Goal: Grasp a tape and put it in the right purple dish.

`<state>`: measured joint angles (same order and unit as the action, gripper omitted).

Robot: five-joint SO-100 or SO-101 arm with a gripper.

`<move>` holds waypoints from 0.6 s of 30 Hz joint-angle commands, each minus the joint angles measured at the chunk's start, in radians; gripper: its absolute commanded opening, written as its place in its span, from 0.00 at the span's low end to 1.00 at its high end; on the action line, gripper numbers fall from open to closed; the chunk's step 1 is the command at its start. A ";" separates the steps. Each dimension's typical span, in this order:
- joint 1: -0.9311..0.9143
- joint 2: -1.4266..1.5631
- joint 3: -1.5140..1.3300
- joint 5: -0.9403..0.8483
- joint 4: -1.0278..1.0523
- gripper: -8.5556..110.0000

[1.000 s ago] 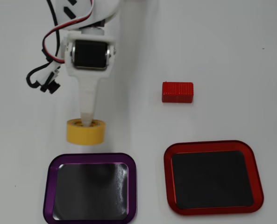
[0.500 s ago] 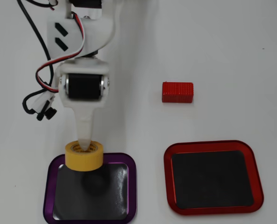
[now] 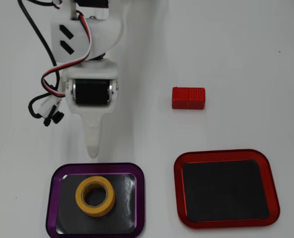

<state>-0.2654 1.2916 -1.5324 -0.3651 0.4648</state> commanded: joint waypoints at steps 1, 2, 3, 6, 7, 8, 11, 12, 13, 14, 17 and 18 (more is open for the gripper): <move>0.002 0.054 0.037 -0.002 0.067 0.12; 0.002 0.083 0.037 0.000 0.103 0.12; 0.003 0.117 0.035 0.005 0.144 0.12; 0.014 0.253 0.035 0.081 0.278 0.12; 0.015 0.302 0.035 0.109 0.325 0.13; 0.015 0.354 0.032 0.132 0.376 0.13; 0.015 0.517 0.025 0.193 0.500 0.17; 0.015 0.569 0.018 0.215 0.531 0.18; 0.015 0.620 0.005 0.236 0.574 0.18; 0.015 0.670 -0.017 0.256 0.612 0.19; 0.017 0.819 -0.086 0.344 0.704 0.19; 0.017 0.871 -0.114 0.385 0.727 0.19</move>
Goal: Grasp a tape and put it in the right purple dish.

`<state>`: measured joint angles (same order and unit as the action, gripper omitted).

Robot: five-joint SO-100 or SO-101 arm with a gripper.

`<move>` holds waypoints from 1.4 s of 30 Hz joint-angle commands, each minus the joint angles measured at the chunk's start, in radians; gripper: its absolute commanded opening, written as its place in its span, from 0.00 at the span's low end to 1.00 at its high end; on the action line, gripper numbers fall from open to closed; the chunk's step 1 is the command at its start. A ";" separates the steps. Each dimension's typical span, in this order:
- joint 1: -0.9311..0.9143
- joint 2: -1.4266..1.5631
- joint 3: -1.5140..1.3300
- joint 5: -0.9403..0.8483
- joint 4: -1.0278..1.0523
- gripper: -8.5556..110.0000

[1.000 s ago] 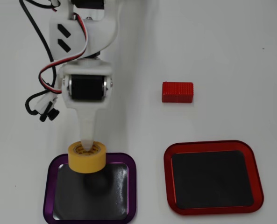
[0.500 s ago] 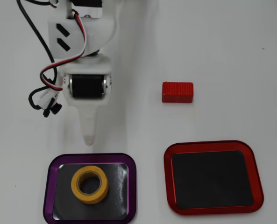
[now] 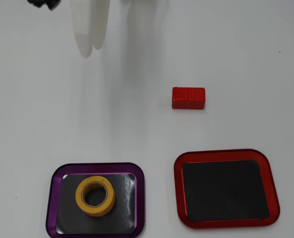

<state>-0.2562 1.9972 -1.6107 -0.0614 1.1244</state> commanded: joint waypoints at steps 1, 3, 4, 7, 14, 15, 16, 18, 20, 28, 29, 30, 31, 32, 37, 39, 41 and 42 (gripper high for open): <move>0.008 0.218 -0.067 0.118 0.091 0.19; 0.008 0.322 -0.147 0.172 0.129 0.19; 0.008 0.373 -0.196 0.189 0.140 0.19; 0.008 0.537 -0.371 0.201 0.141 0.19; 0.008 0.963 -0.785 0.192 0.126 0.19; 0.008 1.026 -0.836 0.192 0.118 0.19; 0.008 1.086 -0.885 0.192 0.106 0.19; 0.008 1.209 -0.988 0.192 0.087 0.19; 0.008 1.325 -1.080 0.192 0.071 0.19; 0.040 1.428 -1.307 0.192 0.077 0.19; 0.058 1.420 -1.315 0.192 0.077 0.19; 0.074 1.419 -1.322 0.192 0.077 0.19; 0.091 1.419 -1.328 0.192 0.077 0.19; 0.109 1.419 -1.335 0.192 0.077 0.19; 0.195 1.419 -1.379 0.195 0.067 0.18; 0.204 1.419 -1.410 0.196 0.064 0.18; 0.198 1.419 -1.436 0.198 0.064 0.18; 0.198 1.419 -1.439 0.198 0.064 0.18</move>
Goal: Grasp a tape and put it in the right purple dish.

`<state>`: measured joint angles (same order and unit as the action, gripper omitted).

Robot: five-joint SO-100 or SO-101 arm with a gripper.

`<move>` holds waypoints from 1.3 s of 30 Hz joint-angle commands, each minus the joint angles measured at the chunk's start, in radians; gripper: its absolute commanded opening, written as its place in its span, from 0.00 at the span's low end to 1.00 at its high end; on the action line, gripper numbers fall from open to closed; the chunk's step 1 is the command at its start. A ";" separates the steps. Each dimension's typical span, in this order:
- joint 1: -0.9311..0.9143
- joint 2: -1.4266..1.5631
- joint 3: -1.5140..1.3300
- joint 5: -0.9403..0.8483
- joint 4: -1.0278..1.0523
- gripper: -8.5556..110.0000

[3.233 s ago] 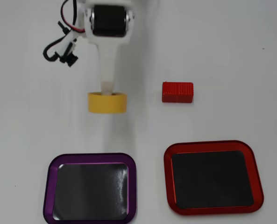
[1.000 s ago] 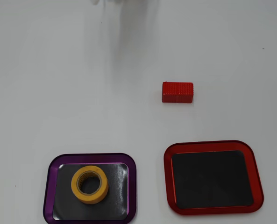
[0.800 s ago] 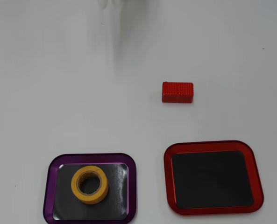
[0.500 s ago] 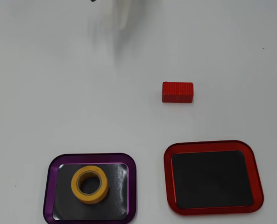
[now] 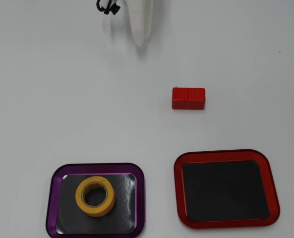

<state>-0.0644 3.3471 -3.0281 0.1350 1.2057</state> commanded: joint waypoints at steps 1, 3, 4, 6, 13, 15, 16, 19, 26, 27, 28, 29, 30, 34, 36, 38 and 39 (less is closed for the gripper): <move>0.006 0.069 -0.021 0.002 -0.015 0.17; 0.009 0.069 -0.028 -0.005 -0.015 0.11; 0.011 0.069 -0.028 -0.006 -0.015 0.08; 0.011 0.069 -0.028 -0.006 -0.015 0.07; 0.006 0.069 -0.028 0.002 -0.015 0.07; 0.006 0.069 -0.028 -0.005 -0.017 0.07; 0.006 0.069 -0.028 -0.005 -0.017 0.07; 0.006 0.069 -0.028 -0.005 -0.017 0.07; 0.006 0.069 -0.028 -0.005 -0.017 0.07; 0.006 0.069 -0.028 -0.005 -0.017 0.07; 0.006 0.069 -0.028 -0.005 -0.017 0.07; 0.006 0.069 -0.028 -0.005 -0.017 0.07; 0.006 0.069 -0.028 -0.005 -0.017 0.07; 0.006 0.069 -0.028 -0.005 -0.017 0.07; 0.006 0.069 -0.028 -0.005 -0.017 0.07; 0.006 0.069 -0.028 -0.005 -0.017 0.07; 0.006 0.069 -0.028 -0.005 -0.017 0.07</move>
